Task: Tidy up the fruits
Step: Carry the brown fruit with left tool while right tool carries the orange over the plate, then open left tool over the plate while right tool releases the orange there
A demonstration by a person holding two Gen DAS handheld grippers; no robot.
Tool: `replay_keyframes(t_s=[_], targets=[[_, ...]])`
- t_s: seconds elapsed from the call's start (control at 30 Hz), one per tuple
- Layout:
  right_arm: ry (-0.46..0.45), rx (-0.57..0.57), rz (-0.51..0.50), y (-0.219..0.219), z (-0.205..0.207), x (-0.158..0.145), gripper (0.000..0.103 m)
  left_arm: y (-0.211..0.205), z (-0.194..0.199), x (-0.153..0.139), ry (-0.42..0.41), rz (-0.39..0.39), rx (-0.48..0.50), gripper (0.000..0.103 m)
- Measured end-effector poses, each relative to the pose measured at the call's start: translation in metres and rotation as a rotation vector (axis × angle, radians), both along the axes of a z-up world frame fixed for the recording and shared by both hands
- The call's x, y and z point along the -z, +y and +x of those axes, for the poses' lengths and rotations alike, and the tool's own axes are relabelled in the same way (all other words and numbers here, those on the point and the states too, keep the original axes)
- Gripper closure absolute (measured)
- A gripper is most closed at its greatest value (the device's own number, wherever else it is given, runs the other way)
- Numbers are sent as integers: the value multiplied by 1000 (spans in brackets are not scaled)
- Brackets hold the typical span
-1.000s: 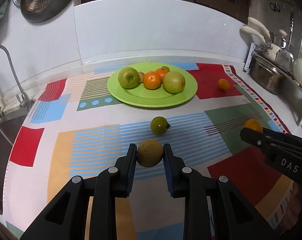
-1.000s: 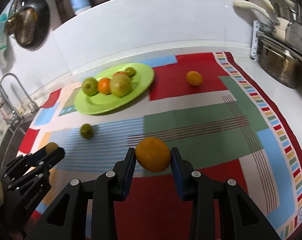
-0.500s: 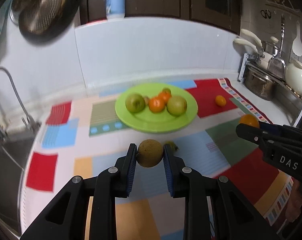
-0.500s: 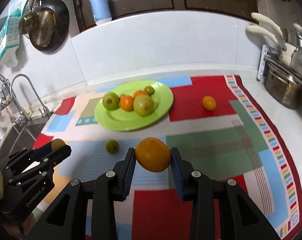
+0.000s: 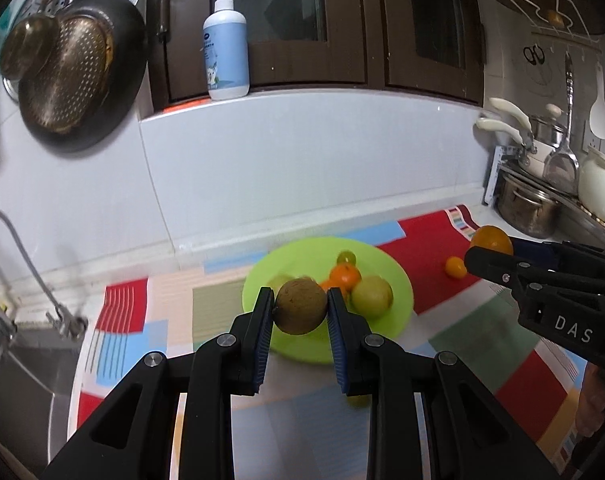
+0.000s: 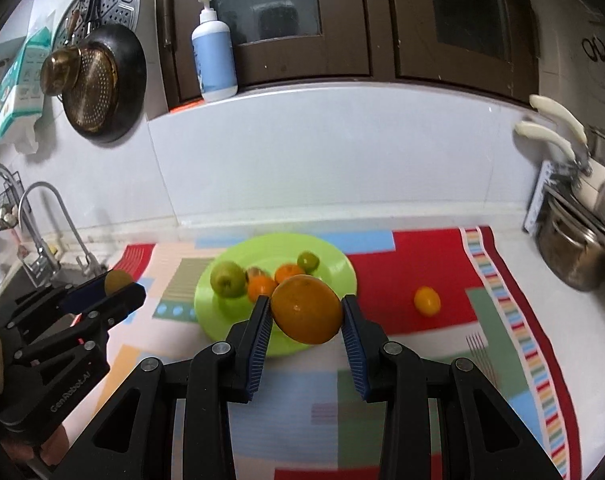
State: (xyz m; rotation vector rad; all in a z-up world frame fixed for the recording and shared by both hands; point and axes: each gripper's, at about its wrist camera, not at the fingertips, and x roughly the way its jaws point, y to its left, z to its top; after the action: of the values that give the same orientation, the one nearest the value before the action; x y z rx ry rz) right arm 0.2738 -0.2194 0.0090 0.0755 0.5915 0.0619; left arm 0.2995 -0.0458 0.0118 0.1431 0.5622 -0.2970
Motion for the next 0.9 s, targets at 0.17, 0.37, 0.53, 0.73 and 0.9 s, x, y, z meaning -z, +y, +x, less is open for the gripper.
replay_keyframes(t_s=[0.17,0.37,0.53,0.73,0.9], targets=[[-5,-14,-4,-4,27,1,67,-6,31,0,3,4,11,76],[20,-13,3,-13,62,10,67,-18,70,8,19,13,30,76],[37,-20,-5,-16,88,19,67,-26,98,19,38,26,41,76],[73,-36,2,-17,119,37,67,-33,131,37,86,36,44,76],[107,-50,3,-17,139,55,67,-40,153,52,125,50,47,76]])
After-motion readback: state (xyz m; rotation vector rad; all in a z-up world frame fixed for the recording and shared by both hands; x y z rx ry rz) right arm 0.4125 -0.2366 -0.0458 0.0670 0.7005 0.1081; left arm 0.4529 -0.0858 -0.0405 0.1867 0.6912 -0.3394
